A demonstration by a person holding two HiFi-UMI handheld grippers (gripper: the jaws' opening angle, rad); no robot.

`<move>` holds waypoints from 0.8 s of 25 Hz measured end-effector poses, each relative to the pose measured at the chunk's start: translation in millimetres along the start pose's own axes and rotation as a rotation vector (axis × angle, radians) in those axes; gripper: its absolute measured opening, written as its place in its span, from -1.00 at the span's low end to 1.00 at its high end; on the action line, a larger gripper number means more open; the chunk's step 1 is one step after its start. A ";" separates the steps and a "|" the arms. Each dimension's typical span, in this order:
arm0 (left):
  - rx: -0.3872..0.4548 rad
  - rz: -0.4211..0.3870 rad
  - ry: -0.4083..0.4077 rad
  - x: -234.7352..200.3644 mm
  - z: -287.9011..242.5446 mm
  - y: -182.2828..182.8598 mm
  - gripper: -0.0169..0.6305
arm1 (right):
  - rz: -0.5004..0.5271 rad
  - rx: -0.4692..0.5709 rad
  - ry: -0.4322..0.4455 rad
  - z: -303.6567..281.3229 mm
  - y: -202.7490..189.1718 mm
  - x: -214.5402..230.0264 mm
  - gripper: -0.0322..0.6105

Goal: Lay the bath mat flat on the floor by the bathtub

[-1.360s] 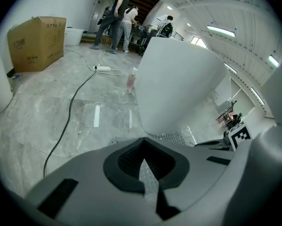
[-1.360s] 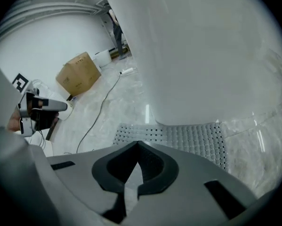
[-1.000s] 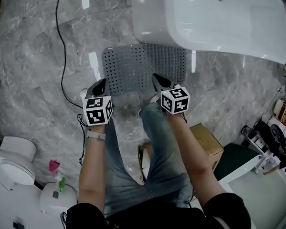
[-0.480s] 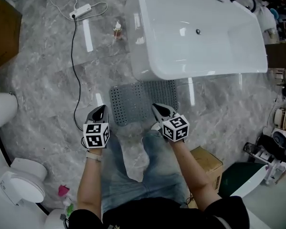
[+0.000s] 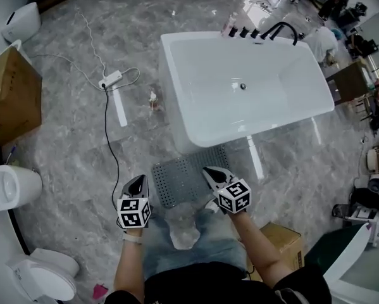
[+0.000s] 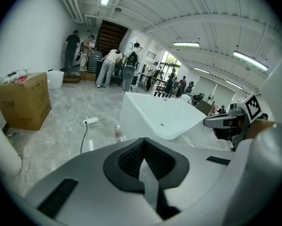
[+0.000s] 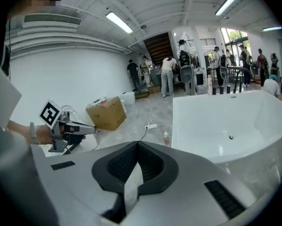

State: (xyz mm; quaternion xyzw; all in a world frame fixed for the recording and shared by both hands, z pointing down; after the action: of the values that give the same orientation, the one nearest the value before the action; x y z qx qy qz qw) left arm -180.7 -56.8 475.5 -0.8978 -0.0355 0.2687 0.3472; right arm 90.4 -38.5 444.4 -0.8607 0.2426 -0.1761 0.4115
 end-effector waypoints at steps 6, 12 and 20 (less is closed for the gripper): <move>0.081 -0.052 -0.058 48.0 39.2 66.7 -0.90 | 0.043 0.088 -0.033 60.5 72.9 -3.9 -0.82; 0.173 -0.093 -0.107 95.4 83.6 123.6 -0.90 | 0.119 0.166 -0.091 118.9 137.7 -2.5 -0.82; 0.278 -0.162 -0.154 146.7 139.1 179.6 -0.90 | 0.181 0.298 -0.117 196.2 203.8 -16.5 -0.82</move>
State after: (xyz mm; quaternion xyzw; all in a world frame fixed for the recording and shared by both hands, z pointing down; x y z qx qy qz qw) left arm -148.1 -71.8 207.5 -0.8123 -0.0968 0.3098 0.4846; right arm 120.0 -17.8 163.3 -0.7737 0.2659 -0.1222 0.5620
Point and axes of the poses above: the fingertips, and each gripper's own axes: z backward along the fingers, x to its right, y out of its top, the point moved 6 cm from there along z, backward along the fingers, and after that the axes turned 13 degrees about z, right-handed, at the moved point
